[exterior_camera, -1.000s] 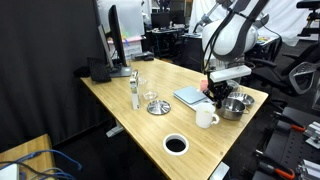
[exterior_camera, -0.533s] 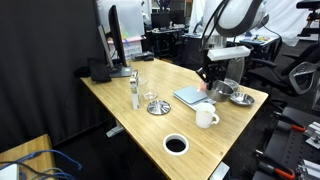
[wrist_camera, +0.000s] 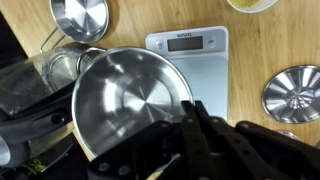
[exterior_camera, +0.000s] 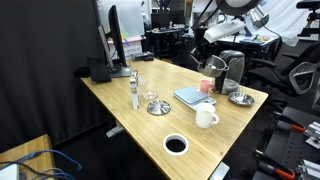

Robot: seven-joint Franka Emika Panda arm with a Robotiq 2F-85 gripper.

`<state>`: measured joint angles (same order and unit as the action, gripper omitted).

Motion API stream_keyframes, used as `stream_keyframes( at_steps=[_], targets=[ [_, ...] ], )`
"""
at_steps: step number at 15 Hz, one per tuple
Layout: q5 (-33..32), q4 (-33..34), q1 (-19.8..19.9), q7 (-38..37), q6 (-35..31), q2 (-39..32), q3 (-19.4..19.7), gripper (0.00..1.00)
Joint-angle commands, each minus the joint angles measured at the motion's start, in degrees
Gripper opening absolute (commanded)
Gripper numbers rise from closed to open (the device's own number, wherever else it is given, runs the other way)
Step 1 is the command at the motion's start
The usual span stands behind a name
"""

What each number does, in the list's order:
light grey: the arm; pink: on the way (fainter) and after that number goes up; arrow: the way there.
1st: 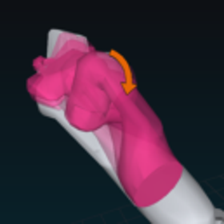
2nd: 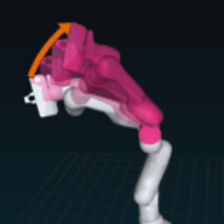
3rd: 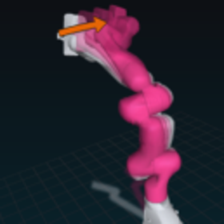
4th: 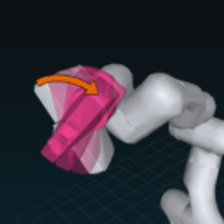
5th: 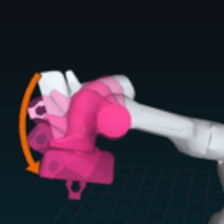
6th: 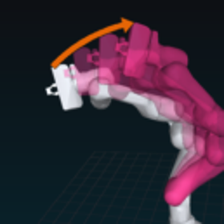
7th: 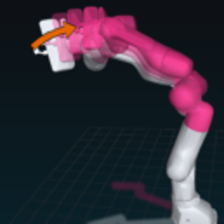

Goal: Put the silver pot on the scale, pour the contents in the white mug into the silver pot, put the silver lid on the pot

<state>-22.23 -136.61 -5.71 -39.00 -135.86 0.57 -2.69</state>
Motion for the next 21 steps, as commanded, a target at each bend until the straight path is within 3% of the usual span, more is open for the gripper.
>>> stream_keyframes(
  at_steps=[1, 2, 3, 4, 13, 21],
  targets=[
    [-5.39, 6.48, -1.03, 2.54, 5.23, -5.36, -2.36, 0.01],
    [-5.78, 7.68, -1.68, 3.53, 4.81, -7.18, -2.78, 0.01],
    [-4.15, 4.44, -1.4, 1.14, 2.37, -4.22, -2.11, 0.01],
    [-4.13, 5.12, -1.97, 0.98, 2.35, -5.39, -2.16, 0.05],
    [-4.12, 5.58, -1.73, 1.38, 2.87, -5.67, -1.88, 0.01],
    [-3.97, 18.52, -3.2, 11.57, 4.27, -20.78, -0.32, 0.01]
  ],
)
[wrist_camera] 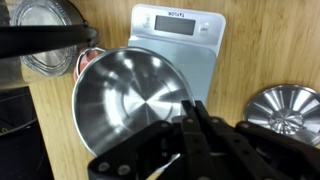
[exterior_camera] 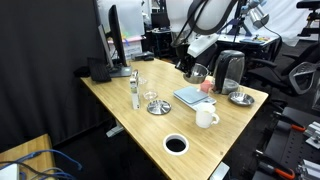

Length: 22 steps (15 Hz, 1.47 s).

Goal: Put the silver pot on the scale, pour the contents in the white mug into the silver pot, put the silver lid on the pot

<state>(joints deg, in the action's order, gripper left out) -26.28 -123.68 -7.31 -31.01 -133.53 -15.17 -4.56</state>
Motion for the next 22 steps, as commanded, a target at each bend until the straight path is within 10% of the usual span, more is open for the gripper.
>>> stream_keyframes(
  at_steps=[1, 11, 12, 22],
  targets=[
    [0.11, 7.23, -1.99, 4.43, 2.3, -6.91, 1.96, 0.01],
    [0.27, 14.21, -5.86, 9.34, 7.54, -17.18, 5.53, 0.01],
    [0.33, 14.65, -6.05, 9.22, 7.81, -17.48, 5.68, 0.25],
    [4.83, 12.16, -5.03, 8.96, 5.11, -12.24, 4.9, 0.93]
  ],
)
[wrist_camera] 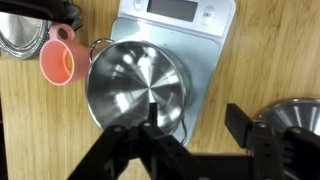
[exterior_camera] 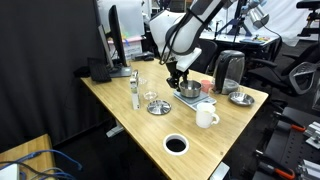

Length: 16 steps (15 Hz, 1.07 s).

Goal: Put the silver pot on the scale, pour the contents in the white mug into the silver pot, put the silver lid on the pot

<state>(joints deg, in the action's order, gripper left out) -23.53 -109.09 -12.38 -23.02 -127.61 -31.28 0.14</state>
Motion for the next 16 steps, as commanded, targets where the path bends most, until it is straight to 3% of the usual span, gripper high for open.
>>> stream_keyframes(
  at_steps=[1, 13, 15, 16],
  targets=[
    [2.73, -3.45, 0.16, 0.87, -0.83, 5.83, 0.07, 0.98],
    [16.49, -17.9, 1.83, -1.5, -1.93, 26.68, -2.73, 1.0],
    [16.52, -20.23, 1.83, -3.87, -1.1, 28.92, -2.83, 1.0],
    [15.48, -17.26, 1.92, -2.34, 0.01, 26.52, -3.02, 1.0]
  ],
)
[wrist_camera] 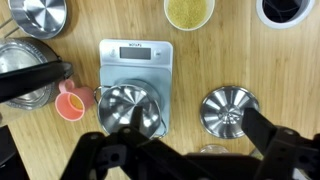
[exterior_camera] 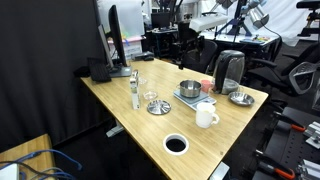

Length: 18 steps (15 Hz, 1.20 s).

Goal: Put the silver pot on the scale, pour the contents in the white mug into the silver pot, put the silver lid on the pot

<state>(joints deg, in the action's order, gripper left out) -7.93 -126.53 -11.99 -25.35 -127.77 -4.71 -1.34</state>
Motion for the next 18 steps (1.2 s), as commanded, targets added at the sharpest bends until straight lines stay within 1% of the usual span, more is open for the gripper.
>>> stream_keyframes(
  at_steps=[1, 3, 13, 15, 18],
  targets=[
    [-0.1, -1.02, 1.62, -0.84, 0.17, 0.92, -1.64, 1.0],
    [-0.07, -1.88, 1.68, -1.37, 0.14, 1.62, -1.74, 1.0],
    [-0.07, -1.88, 1.69, -1.45, 0.13, 1.59, -1.73, 1.0],
    [0.66, -3.19, 1.93, -0.08, -0.23, 2.13, -1.72, 1.0],
    [1.29, -7.71, 2.29, 1.03, -1.57, 4.72, -1.75, 1.0]
  ],
)
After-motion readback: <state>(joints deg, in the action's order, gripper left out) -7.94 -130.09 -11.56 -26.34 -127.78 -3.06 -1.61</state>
